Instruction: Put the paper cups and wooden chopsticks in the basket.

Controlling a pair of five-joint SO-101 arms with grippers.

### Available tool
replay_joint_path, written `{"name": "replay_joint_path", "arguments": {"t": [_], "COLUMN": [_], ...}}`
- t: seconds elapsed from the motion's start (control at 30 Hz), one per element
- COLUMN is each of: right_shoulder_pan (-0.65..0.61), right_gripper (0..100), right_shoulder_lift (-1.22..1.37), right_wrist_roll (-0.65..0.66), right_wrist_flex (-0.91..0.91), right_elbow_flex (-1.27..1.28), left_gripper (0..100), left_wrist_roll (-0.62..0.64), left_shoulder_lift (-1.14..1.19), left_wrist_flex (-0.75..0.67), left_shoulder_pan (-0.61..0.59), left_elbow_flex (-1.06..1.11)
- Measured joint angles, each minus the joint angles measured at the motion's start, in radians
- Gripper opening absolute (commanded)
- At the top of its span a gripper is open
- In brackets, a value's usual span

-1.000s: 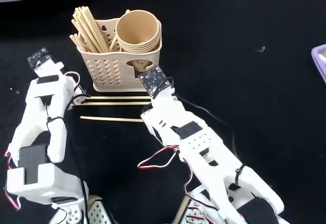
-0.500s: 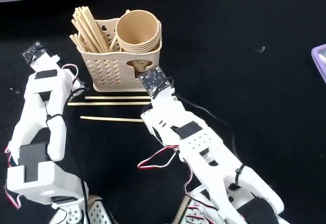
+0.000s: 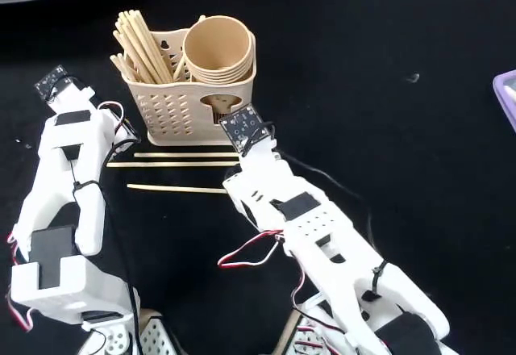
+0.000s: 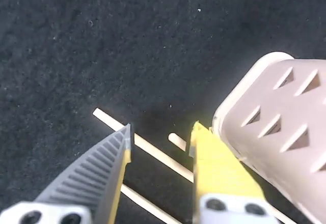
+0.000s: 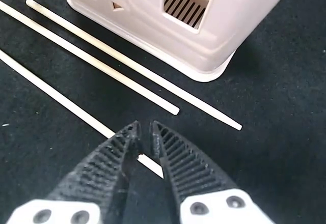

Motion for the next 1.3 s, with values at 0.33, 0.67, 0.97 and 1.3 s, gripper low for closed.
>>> {"name": "replay_joint_path", "arguments": {"t": [0.33, 0.67, 0.97, 1.3], "right_shoulder_pan": [0.0, 0.0, 0.0, 0.0], "right_gripper": [4.7, 4.7, 4.7, 4.7], "right_shoulder_lift": [0.0, 0.0, 0.0, 0.0], "right_wrist_roll": [0.0, 0.0, 0.0, 0.0], "right_wrist_flex": [0.0, 0.0, 0.0, 0.0], "right_elbow_flex": [0.0, 0.0, 0.0, 0.0], "left_gripper": [20, 20, 20, 20], "left_wrist_roll": [0.064, -0.064, -0.373, -0.644], "left_shoulder_lift": [0.173, 0.207, 0.207, 0.209], "left_wrist_flex": [-0.089, 0.141, 0.31, 0.532], "left_shoulder_pan": [0.0, -0.002, -0.012, -0.031], "left_elbow_flex": [-0.015, -0.138, -0.153, -0.153]}}
